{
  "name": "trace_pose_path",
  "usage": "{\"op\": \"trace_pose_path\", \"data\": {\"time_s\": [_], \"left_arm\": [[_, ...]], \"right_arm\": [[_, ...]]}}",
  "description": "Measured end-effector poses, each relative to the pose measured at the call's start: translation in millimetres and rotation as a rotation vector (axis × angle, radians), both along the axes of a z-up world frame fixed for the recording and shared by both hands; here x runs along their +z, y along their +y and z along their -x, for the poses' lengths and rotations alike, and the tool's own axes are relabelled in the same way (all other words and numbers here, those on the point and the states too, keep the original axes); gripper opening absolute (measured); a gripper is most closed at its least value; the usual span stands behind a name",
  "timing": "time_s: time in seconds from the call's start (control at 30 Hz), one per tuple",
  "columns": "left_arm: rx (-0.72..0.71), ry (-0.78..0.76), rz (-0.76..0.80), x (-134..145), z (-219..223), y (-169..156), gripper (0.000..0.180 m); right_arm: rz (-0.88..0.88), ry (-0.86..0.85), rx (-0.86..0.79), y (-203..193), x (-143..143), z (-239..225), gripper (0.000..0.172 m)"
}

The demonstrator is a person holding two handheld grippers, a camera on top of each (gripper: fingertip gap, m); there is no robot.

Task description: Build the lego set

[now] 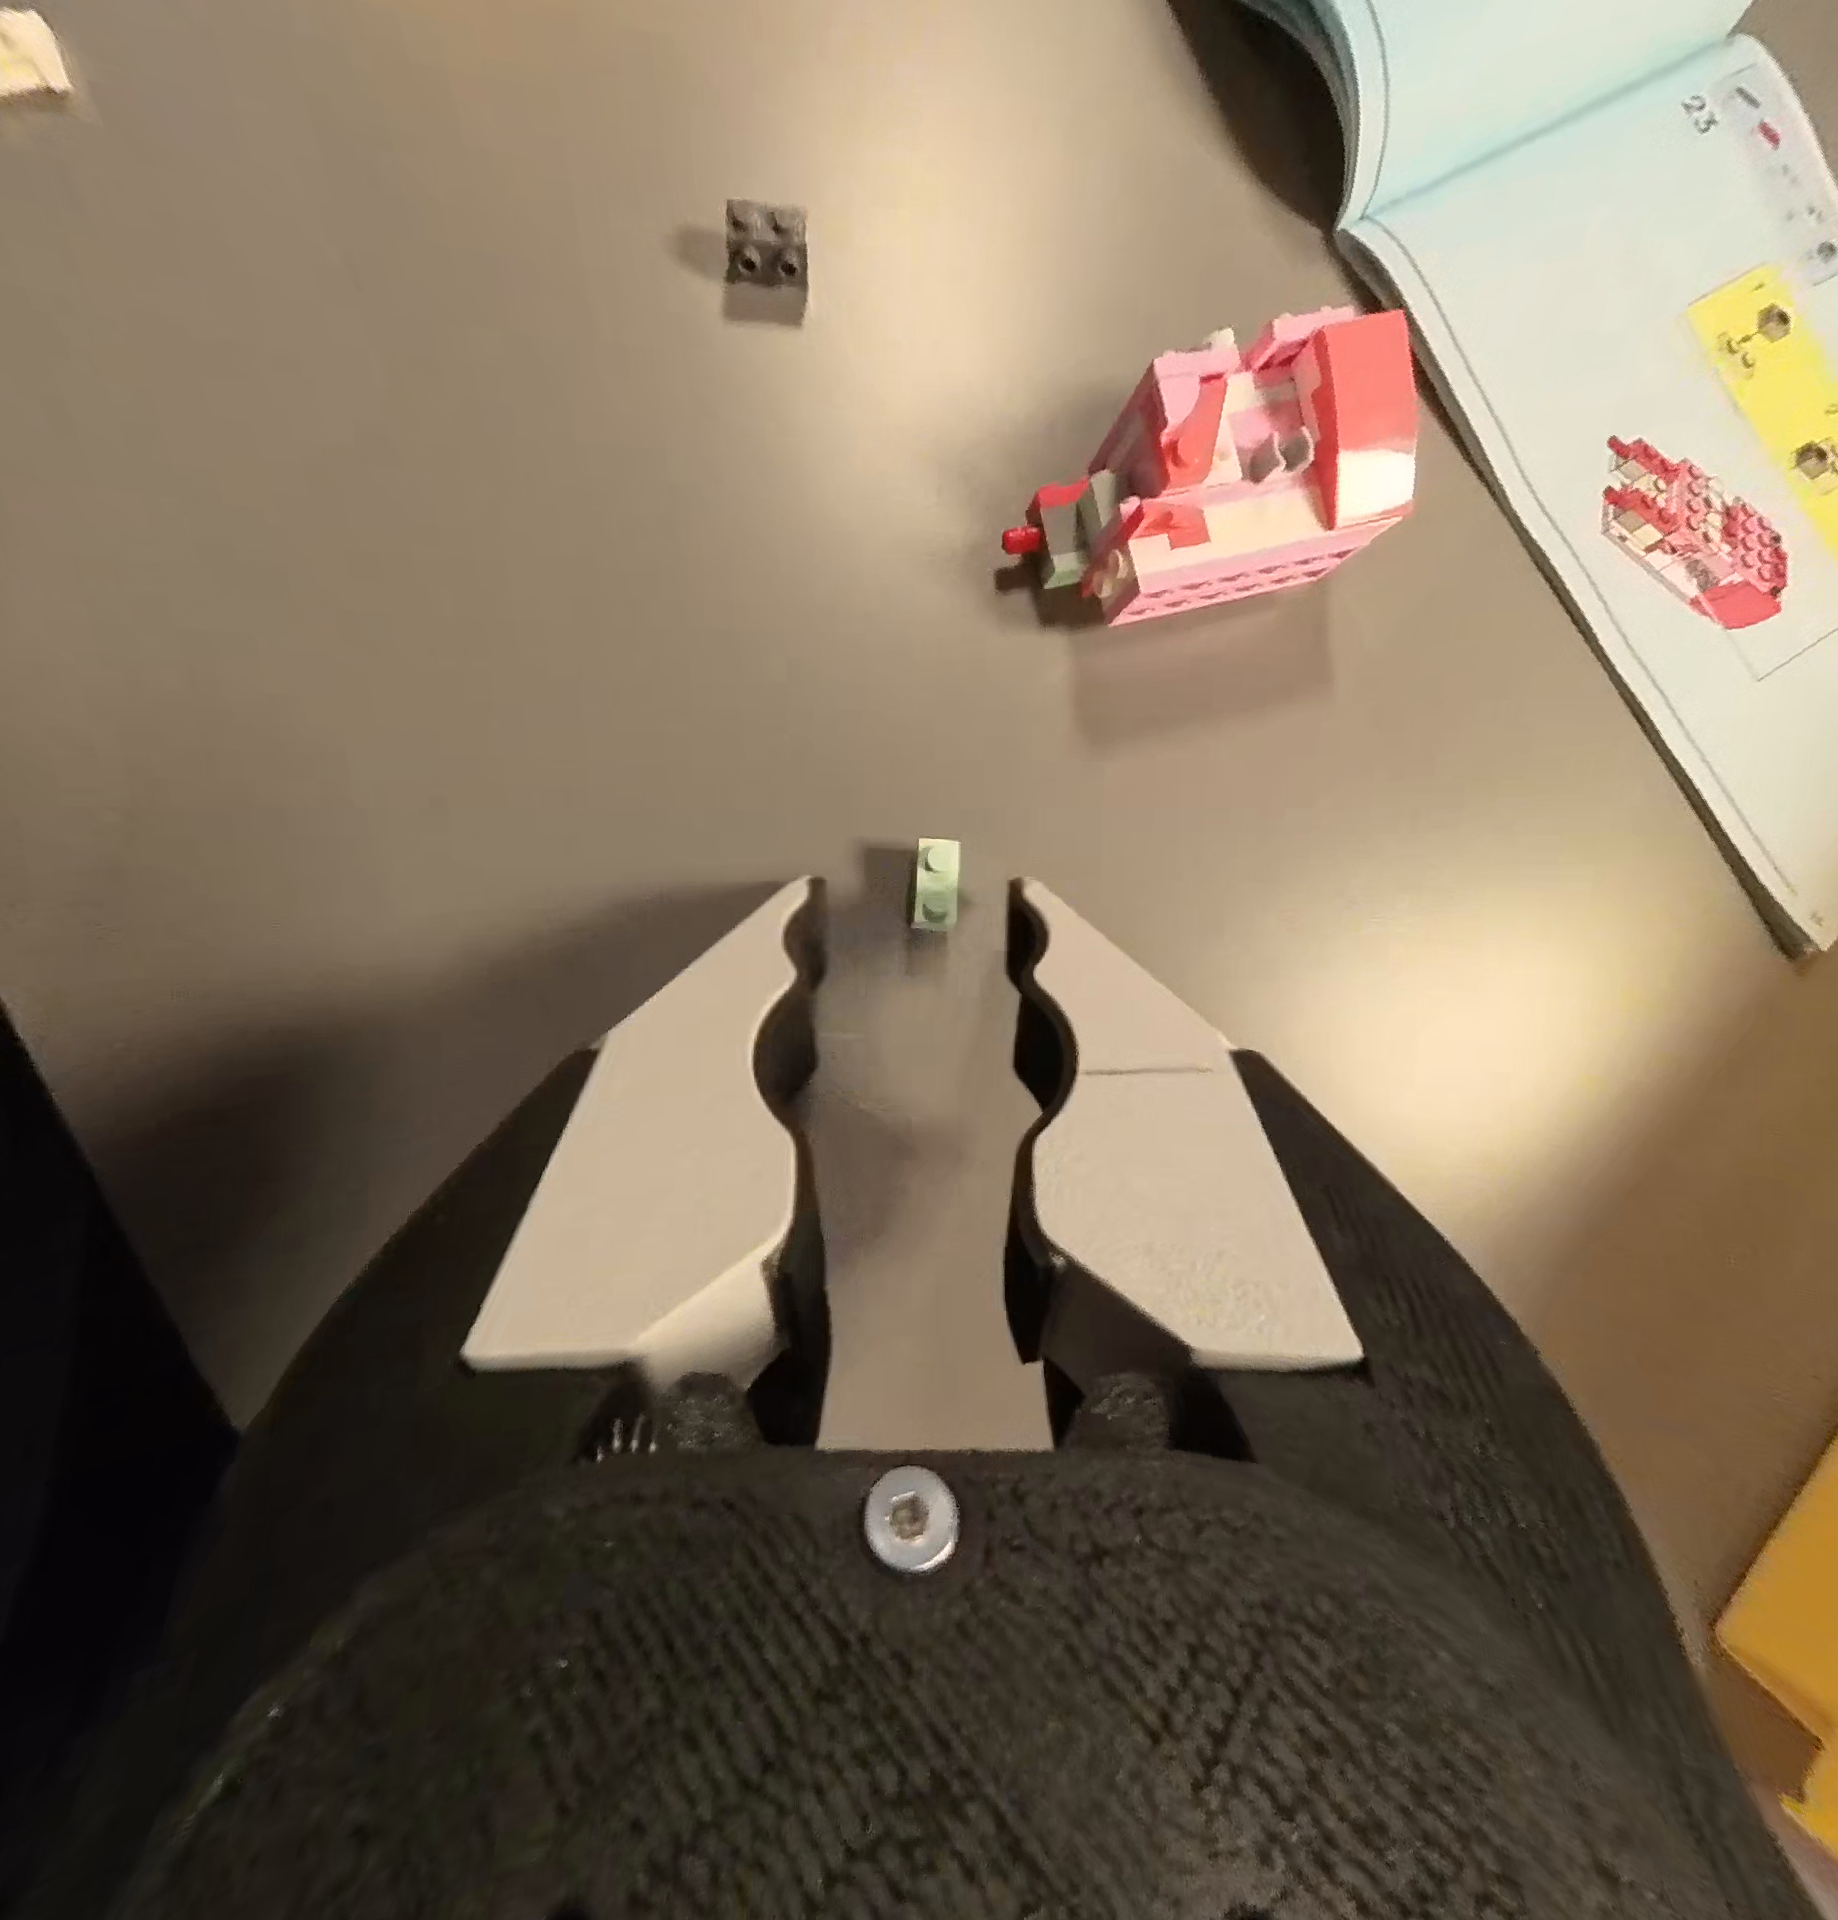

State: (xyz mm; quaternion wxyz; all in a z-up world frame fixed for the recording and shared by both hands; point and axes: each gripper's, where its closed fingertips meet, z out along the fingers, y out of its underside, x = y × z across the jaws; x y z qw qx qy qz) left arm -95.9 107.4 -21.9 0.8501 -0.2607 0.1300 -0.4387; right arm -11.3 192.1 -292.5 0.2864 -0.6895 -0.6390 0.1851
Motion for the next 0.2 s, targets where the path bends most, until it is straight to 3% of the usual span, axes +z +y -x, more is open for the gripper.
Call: {"op": "trace_pose_path", "data": {"time_s": [0.1,0.2], "left_arm": [[0.031,0.024,-0.011,-3,-1,-3,0.014],[0.088,0.086,-0.025,-8,-6,-3,0.014]], "right_arm": [[-0.014,0.094,-0.02,-4,24,-1,0.043],[-0.005,0.308,-0.054,-13,77,6,0.039]]}}
